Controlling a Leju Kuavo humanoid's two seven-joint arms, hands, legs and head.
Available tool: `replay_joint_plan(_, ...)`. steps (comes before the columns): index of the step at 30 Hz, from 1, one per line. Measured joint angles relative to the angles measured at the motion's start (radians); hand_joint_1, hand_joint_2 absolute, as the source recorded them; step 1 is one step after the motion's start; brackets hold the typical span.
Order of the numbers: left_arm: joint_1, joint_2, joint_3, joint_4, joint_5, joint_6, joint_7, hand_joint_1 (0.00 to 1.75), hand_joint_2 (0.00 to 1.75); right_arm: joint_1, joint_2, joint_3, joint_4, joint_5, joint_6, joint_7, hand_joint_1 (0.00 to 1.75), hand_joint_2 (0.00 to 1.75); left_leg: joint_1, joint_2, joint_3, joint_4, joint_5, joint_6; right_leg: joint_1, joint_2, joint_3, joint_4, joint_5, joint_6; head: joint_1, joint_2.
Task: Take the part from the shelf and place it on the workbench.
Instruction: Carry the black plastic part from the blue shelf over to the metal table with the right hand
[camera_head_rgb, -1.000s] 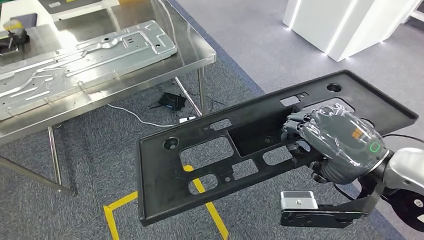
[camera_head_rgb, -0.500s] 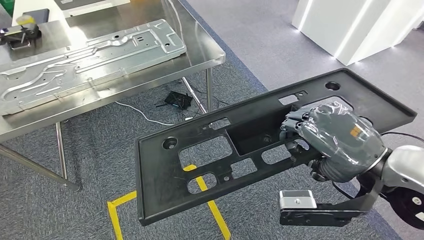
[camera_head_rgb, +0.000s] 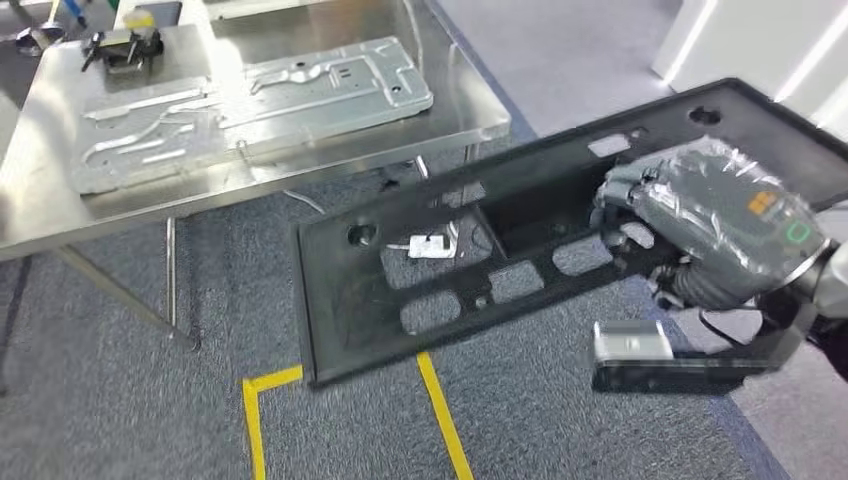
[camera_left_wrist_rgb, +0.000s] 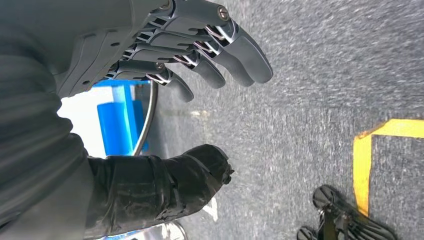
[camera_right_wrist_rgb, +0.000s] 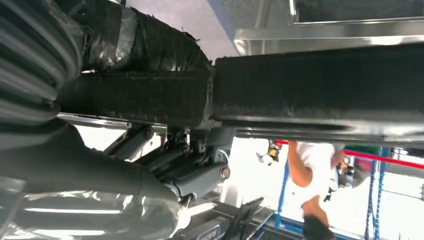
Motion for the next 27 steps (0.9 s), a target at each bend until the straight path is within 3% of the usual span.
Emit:
replay_joint_plan(1, 0.002, 0.000, 0.000, 0.000, 0.000, -0.001, 0.000, 0.00, 1.75, -0.008, 0.000, 0.004, 0.008, 0.004, 0.000, -0.002, 1.75, 1.75, -0.001, 0.013, -0.004, 0.005, -0.002, -0.006, -0.001, -0.015, 0.003, -0.004, 0.002, -0.006, -0.002, 0.000)
replay_joint_plan(2, 0.002, 0.001, 0.000, 0.001, -0.001, -0.002, 0.000, 0.00, 1.75, -0.014, 0.001, 0.006, 0.015, 0.006, -0.001, -0.003, 1.75, 1.75, -0.003, 0.041, -0.015, 0.023, -0.012, -0.012, -0.002, -0.030, 0.005, -0.008, 0.003, -0.011, -0.005, 0.000)
replay_joint_plan(4, 0.000, 0.001, -0.001, 0.002, -0.001, -0.004, 0.000, 0.00, 1.75, -0.020, 0.001, 0.009, 0.024, 0.007, -0.001, -0.004, 1.75, 1.75, -0.005, 0.113, -0.061, 0.117, -0.060, -0.022, 0.000, -0.060, 0.010, -0.013, 0.003, -0.020, -0.010, 0.000)
replay_joint_plan(6, -0.002, 0.000, -0.002, 0.002, -0.001, -0.006, 0.000, 0.00, 1.75, -0.024, 0.001, 0.014, 0.033, 0.008, -0.002, -0.005, 1.75, 1.75, -0.001, 0.140, -0.123, 0.236, -0.106, -0.029, 0.003, -0.091, 0.011, -0.012, -0.001, -0.024, -0.011, 0.000)
replay_joint_plan(7, -0.002, -0.002, -0.002, 0.002, -0.001, -0.007, 0.000, 0.00, 1.75, -0.024, 0.001, 0.018, 0.036, 0.008, -0.002, -0.006, 1.75, 1.75, 0.001, 0.143, -0.138, 0.262, -0.107, -0.030, 0.004, -0.107, 0.012, -0.011, -0.003, -0.024, -0.011, 0.000)
replay_joint_plan(8, -0.001, -0.003, -0.002, 0.002, -0.001, -0.008, 0.000, 0.00, 1.75, -0.025, 0.001, 0.021, 0.040, 0.008, -0.002, -0.006, 1.75, 1.75, 0.001, 0.146, -0.132, 0.248, -0.088, -0.030, 0.005, -0.122, 0.014, -0.011, -0.006, -0.024, -0.011, 0.000)
replay_joint_plan(9, 0.000, -0.003, -0.002, 0.002, -0.001, -0.008, 0.000, 0.00, 1.75, -0.025, 0.001, 0.023, 0.043, 0.008, -0.002, -0.007, 1.75, 1.75, 0.001, 0.153, -0.105, 0.195, -0.055, -0.028, 0.005, -0.136, 0.018, -0.010, -0.009, -0.023, -0.011, 0.000)
replay_joint_plan(11, 0.000, -0.002, -0.002, 0.002, -0.001, -0.008, -0.001, 0.00, 1.75, -0.027, 0.001, 0.025, 0.048, 0.008, -0.002, -0.007, 1.75, 1.75, -0.008, 0.193, -0.035, 0.061, -0.002, -0.019, 0.008, -0.163, 0.029, -0.011, -0.017, -0.017, -0.011, 0.000)
replay_joint_plan(13, -0.001, -0.001, -0.003, 0.002, -0.001, -0.009, -0.002, 0.00, 1.75, -0.034, 0.002, 0.029, 0.052, 0.008, -0.003, -0.008, 1.75, 1.75, -0.019, 0.213, -0.006, 0.000, 0.009, -0.004, 0.014, -0.185, 0.035, -0.013, -0.022, -0.009, -0.010, 0.000)
replay_joint_plan(15, 0.002, 0.000, -0.004, 0.002, -0.001, -0.011, -0.003, 0.00, 1.75, -0.040, 0.003, 0.036, 0.057, 0.008, -0.005, -0.010, 1.75, 1.75, -0.019, 0.188, -0.007, -0.005, 0.011, 0.010, 0.018, -0.205, 0.042, -0.019, -0.026, 0.001, -0.010, 0.000)
replay_joint_plan(16, 0.005, 0.000, -0.004, 0.002, -0.001, -0.011, -0.003, 0.00, 1.75, -0.041, 0.004, 0.039, 0.060, 0.008, -0.006, -0.011, 1.75, 1.75, -0.017, 0.176, -0.004, -0.011, 0.014, 0.015, 0.017, -0.195, 0.045, -0.016, -0.030, 0.006, -0.009, 0.000)
replay_joint_plan(18, 0.005, 0.000, -0.004, 0.002, -0.002, -0.011, -0.003, 0.00, 1.75, -0.046, 0.006, 0.045, 0.064, 0.008, -0.009, -0.012, 1.75, 1.75, -0.010, 0.154, 0.004, -0.022, 0.020, 0.026, 0.012, -0.138, 0.025, 0.035, -0.063, 0.016, -0.008, 0.000)
replay_joint_plan(19, 0.003, -0.001, -0.006, 0.002, -0.002, -0.011, -0.004, 0.00, 1.75, -0.049, 0.007, 0.048, 0.067, 0.008, -0.012, -0.012, 1.75, 1.75, -0.008, 0.143, 0.005, -0.024, 0.021, 0.030, 0.009, -0.101, -0.003, 0.091, -0.090, 0.018, -0.007, 0.000)
replay_joint_plan(20, 0.001, -0.001, -0.008, 0.002, -0.003, -0.011, -0.004, 0.00, 1.75, -0.050, 0.007, 0.053, 0.070, 0.008, -0.014, -0.012, 1.75, 1.75, -0.008, 0.132, 0.005, -0.024, 0.022, 0.033, 0.009, -0.079, -0.039, 0.157, -0.117, 0.019, -0.006, 0.000)
replay_joint_plan(21, 0.000, -0.002, -0.010, 0.002, -0.003, -0.012, -0.004, 0.00, 1.75, -0.049, 0.008, 0.059, 0.073, 0.009, -0.016, -0.012, 1.75, 1.75, -0.008, 0.119, 0.005, -0.023, 0.022, 0.035, 0.009, -0.069, -0.073, 0.217, -0.135, 0.021, -0.006, 0.000)
replay_joint_plan(22, -0.001, -0.003, -0.012, 0.002, -0.002, -0.013, -0.004, 0.00, 1.75, -0.047, 0.009, 0.065, 0.076, 0.010, -0.017, -0.011, 1.75, 1.75, -0.008, 0.105, 0.005, -0.022, 0.021, 0.035, 0.009, -0.065, -0.096, 0.250, -0.136, 0.022, -0.005, 0.000)
replay_joint_plan(23, 0.000, -0.004, -0.014, 0.002, -0.002, -0.013, -0.003, 0.00, 1.75, -0.045, 0.011, 0.072, 0.078, 0.013, -0.019, -0.011, 1.75, 1.75, -0.007, 0.091, 0.005, -0.020, 0.020, 0.035, 0.008, -0.062, -0.101, 0.245, -0.117, 0.022, -0.004, 0.000)
replay_joint_plan(24, 0.000, -0.004, -0.015, 0.002, -0.002, -0.014, -0.002, 0.00, 1.75, -0.044, 0.013, 0.077, 0.080, 0.018, -0.022, -0.010, 1.75, 1.75, -0.007, 0.076, 0.006, -0.017, 0.019, 0.033, 0.007, -0.058, -0.088, 0.204, -0.082, 0.022, -0.004, 0.000)
replay_joint_plan(25, 0.000, -0.004, -0.016, 0.002, -0.002, -0.014, -0.004, 0.00, 1.75, -0.044, 0.017, 0.082, 0.082, 0.025, -0.026, -0.008, 1.75, 1.75, -0.006, 0.061, 0.005, -0.013, 0.017, 0.030, 0.004, -0.041, -0.063, 0.139, -0.043, 0.021, -0.004, 0.000)
replay_joint_plan(27, -0.001, -0.004, -0.017, 0.002, -0.001, -0.014, -0.013, 0.00, 1.75, -0.045, 0.030, 0.091, 0.087, 0.048, -0.038, -0.002, 1.75, 1.75, -0.006, 0.034, -0.003, -0.003, 0.012, 0.020, -0.003, 0.009, -0.016, 0.029, -0.002, 0.018, -0.005, 0.000)
